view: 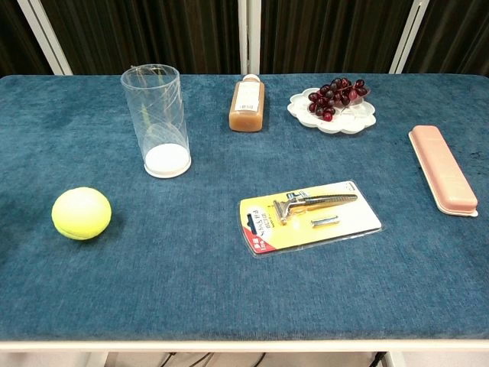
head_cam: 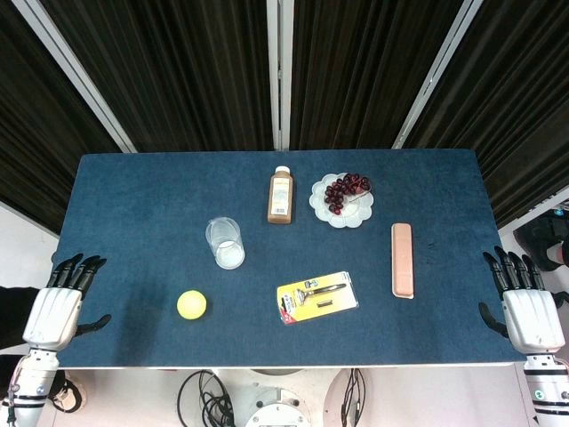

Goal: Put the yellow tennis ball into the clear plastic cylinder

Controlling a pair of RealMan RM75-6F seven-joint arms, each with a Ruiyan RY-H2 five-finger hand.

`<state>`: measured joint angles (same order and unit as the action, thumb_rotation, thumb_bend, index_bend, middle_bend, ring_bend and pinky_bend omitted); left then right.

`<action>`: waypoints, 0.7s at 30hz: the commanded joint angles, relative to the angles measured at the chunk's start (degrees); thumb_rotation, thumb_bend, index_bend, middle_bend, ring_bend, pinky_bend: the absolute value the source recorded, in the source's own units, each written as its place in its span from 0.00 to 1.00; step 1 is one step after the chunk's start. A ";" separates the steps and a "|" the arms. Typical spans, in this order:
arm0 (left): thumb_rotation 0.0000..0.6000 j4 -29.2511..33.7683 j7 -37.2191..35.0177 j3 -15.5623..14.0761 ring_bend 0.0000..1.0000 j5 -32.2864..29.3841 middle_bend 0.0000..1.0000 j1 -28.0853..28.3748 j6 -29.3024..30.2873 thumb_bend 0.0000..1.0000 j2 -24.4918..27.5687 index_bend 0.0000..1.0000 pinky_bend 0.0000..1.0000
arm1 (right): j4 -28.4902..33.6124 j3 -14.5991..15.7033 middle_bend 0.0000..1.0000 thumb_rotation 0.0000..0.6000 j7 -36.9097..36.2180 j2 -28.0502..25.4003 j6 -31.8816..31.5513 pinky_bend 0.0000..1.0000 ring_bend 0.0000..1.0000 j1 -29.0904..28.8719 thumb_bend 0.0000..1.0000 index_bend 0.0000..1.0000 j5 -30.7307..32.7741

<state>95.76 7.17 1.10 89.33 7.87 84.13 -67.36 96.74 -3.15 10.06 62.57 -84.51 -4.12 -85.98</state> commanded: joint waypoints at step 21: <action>1.00 3.01 -1.61 -3.09 0.04 4.77 0.10 6.05 -10.91 0.10 -0.72 0.14 0.12 | 0.45 -1.05 0.00 1.00 -1.35 -0.73 -1.37 0.00 0.00 0.03 0.27 0.00 -0.01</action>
<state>99.07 4.83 -1.28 92.78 12.26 75.48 -67.15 97.16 -4.17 8.75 61.87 -85.85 -4.07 -86.03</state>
